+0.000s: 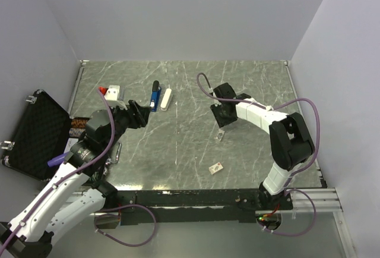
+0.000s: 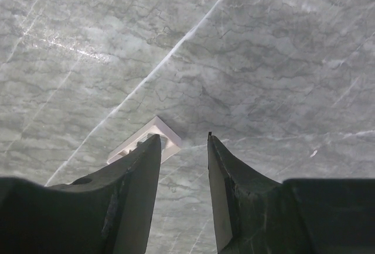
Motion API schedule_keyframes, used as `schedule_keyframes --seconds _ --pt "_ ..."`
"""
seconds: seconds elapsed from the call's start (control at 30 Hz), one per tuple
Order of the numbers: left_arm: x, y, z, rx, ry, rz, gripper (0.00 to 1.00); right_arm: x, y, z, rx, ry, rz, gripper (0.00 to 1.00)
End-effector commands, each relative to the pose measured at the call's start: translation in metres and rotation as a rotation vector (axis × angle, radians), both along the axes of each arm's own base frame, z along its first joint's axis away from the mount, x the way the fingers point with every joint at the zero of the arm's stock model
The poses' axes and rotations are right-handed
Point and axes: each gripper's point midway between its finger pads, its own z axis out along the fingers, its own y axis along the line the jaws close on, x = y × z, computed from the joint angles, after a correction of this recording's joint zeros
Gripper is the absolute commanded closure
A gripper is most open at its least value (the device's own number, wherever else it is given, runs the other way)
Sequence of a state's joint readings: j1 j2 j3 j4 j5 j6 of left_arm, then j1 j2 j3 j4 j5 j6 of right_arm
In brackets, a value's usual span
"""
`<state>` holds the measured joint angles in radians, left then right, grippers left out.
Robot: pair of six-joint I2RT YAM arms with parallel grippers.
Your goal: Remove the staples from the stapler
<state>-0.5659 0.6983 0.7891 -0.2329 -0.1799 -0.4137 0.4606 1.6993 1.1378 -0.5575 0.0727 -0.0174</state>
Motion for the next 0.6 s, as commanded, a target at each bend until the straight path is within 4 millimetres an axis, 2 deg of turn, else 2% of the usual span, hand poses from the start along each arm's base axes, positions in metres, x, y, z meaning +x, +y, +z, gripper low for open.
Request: schedule_keyframes --seconds 0.0,0.57 --pt "0.002 -0.002 0.014 -0.041 -0.036 -0.005 0.38 0.002 -0.001 0.005 0.019 -0.025 0.017 0.55" --pt "0.003 -0.004 0.012 -0.039 -0.029 -0.008 0.38 -0.009 0.003 -0.014 0.044 0.041 0.012 0.58"
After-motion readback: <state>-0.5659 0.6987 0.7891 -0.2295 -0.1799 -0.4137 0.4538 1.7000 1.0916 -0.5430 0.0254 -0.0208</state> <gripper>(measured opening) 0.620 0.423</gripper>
